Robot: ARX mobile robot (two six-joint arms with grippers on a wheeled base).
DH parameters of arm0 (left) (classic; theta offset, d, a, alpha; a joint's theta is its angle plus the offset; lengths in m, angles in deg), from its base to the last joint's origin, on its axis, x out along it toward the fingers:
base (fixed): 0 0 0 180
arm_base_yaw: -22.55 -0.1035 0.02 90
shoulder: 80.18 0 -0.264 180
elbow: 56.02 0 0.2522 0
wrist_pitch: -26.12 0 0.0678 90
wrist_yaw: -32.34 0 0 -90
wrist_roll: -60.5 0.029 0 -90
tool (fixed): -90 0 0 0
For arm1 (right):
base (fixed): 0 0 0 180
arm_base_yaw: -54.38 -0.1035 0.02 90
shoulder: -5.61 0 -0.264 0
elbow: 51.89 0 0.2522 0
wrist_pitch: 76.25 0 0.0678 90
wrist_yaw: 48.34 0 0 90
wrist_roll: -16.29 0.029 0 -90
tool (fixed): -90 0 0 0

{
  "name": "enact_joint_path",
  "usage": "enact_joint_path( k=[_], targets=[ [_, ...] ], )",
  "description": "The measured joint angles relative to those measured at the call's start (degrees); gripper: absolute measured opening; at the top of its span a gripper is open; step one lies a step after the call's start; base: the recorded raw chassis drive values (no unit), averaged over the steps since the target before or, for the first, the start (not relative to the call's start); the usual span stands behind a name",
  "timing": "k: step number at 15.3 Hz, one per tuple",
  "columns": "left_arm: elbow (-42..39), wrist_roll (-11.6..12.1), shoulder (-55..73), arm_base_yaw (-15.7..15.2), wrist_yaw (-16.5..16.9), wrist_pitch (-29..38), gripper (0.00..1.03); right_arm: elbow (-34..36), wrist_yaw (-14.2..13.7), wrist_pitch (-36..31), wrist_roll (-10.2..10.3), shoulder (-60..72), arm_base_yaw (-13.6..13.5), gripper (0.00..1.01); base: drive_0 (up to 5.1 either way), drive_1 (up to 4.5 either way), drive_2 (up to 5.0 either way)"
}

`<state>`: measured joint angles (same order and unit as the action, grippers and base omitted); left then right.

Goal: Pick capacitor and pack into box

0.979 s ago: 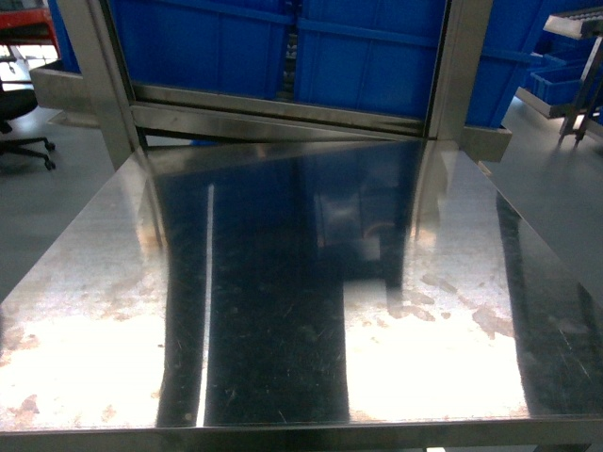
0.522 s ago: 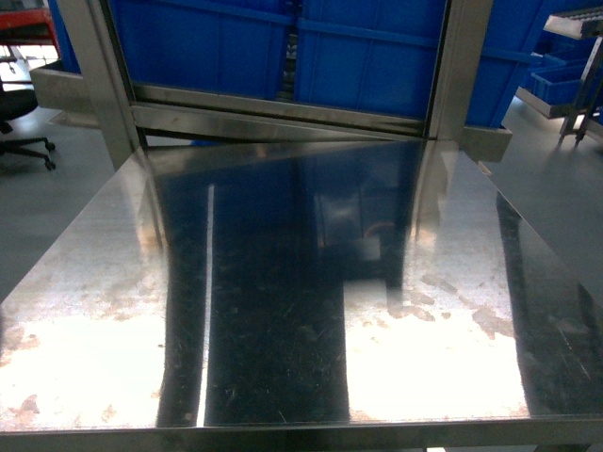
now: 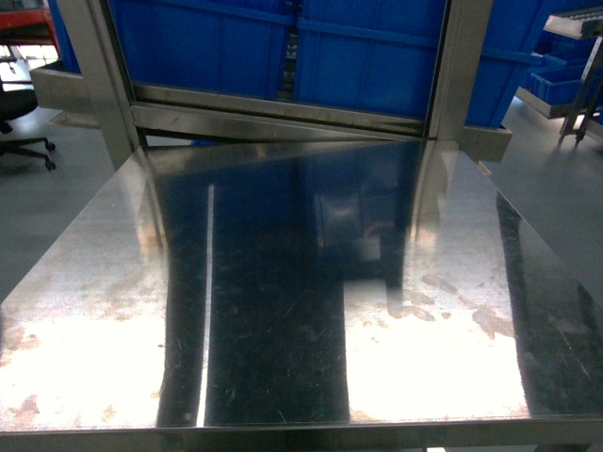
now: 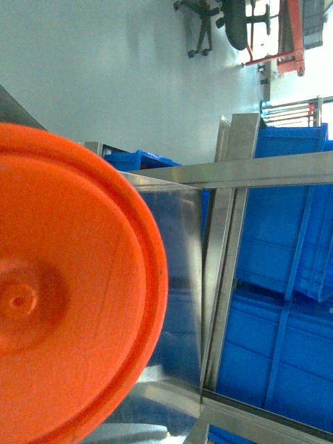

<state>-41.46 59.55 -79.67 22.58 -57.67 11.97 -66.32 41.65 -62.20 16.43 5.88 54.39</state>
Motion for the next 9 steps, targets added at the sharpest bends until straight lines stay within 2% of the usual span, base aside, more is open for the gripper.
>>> enact_joint_path(
  k=[9],
  targets=[
    [0.00,0.00,0.00,-0.02,-0.07,0.15,0.44,0.00,0.00,-0.09,0.00,0.00,0.00,0.98,0.0,0.00,0.0]
  ],
)
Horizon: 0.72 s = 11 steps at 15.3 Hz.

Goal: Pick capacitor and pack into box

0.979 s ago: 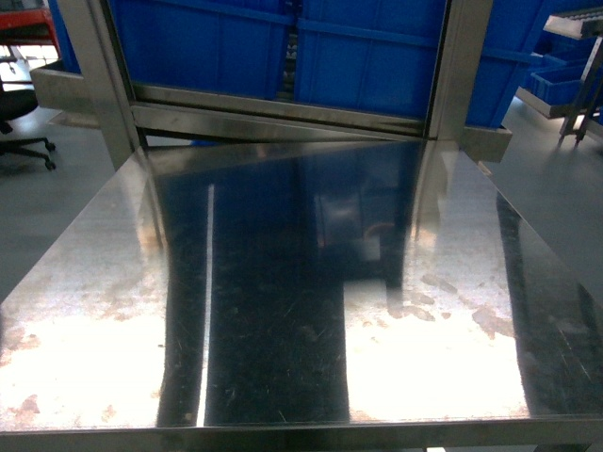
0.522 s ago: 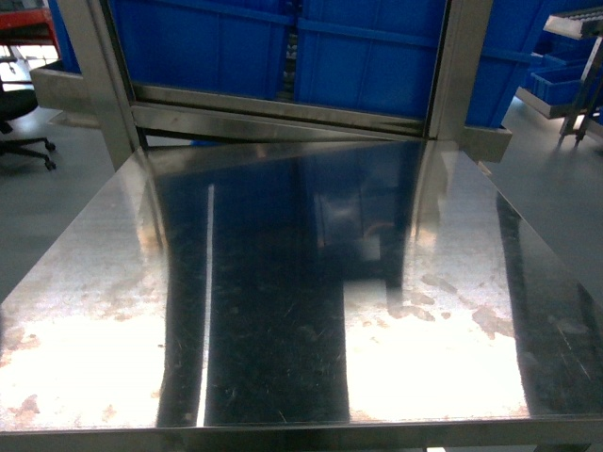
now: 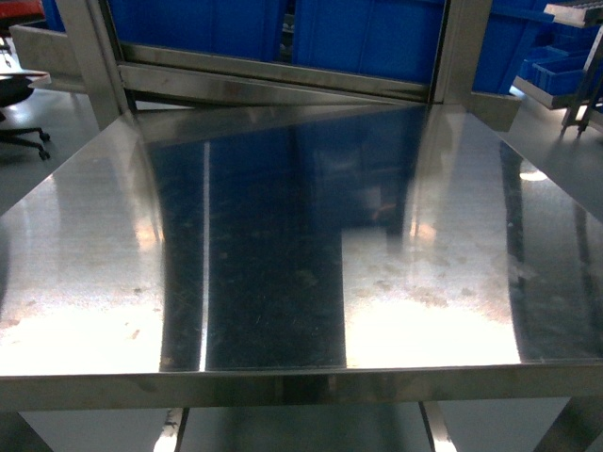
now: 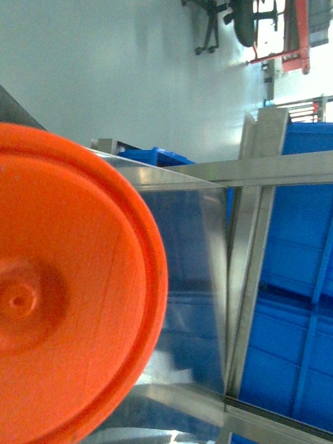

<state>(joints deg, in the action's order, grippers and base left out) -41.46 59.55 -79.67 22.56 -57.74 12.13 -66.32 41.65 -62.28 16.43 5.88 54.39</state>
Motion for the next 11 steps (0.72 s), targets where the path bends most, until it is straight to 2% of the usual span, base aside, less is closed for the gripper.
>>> enact_joint_path(
  k=[11],
  targets=[
    [0.00,0.15,0.00,0.00,0.09,-0.13,0.44,0.00,0.00,0.13,0.02,0.00,0.00,0.98,0.0,0.00,0.0]
  ],
)
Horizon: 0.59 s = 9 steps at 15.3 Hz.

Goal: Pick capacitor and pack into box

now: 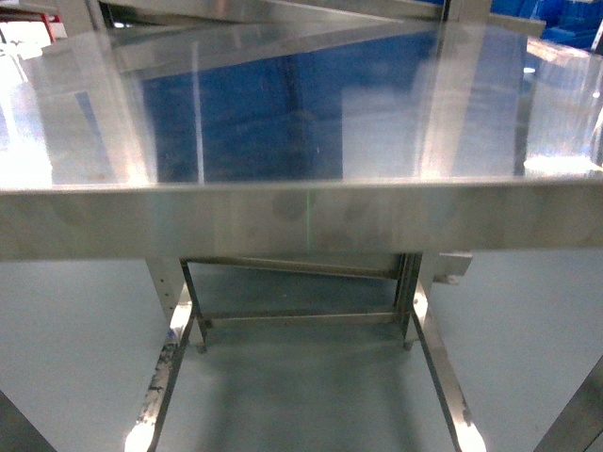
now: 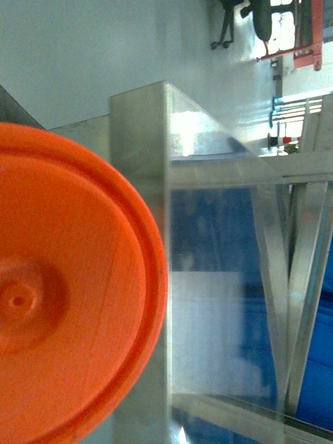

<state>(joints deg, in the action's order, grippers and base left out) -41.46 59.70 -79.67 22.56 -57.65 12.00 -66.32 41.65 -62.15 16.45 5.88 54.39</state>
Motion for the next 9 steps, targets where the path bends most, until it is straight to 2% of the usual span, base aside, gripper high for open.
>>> enact_joint_path(
  k=[9],
  targets=[
    [0.00,0.00,0.00,0.00,-0.04,-0.07,0.44,0.00,0.04,-0.09,-0.02,0.00,0.00,0.98,0.0,0.00,0.0]
  ],
)
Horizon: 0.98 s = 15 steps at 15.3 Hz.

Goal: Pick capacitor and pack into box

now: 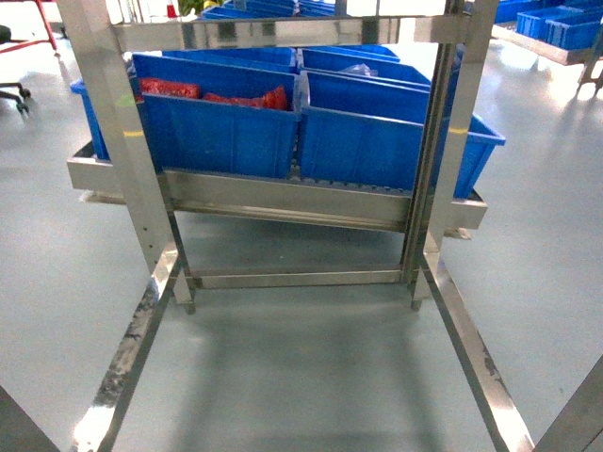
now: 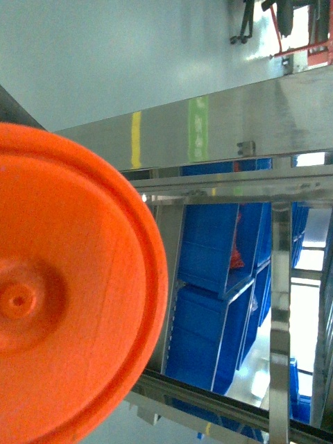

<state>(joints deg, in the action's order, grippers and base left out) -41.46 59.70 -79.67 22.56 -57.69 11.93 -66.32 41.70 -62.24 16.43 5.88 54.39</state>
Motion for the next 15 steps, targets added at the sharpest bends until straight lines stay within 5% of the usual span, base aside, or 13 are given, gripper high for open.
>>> enact_joint_path(
  k=[15],
  targets=[
    [0.00,0.02,0.00,0.00,0.07,0.13,0.44,0.00,-0.09,0.09,0.00,0.00,0.00,0.98,0.0,0.00,0.0]
  ],
)
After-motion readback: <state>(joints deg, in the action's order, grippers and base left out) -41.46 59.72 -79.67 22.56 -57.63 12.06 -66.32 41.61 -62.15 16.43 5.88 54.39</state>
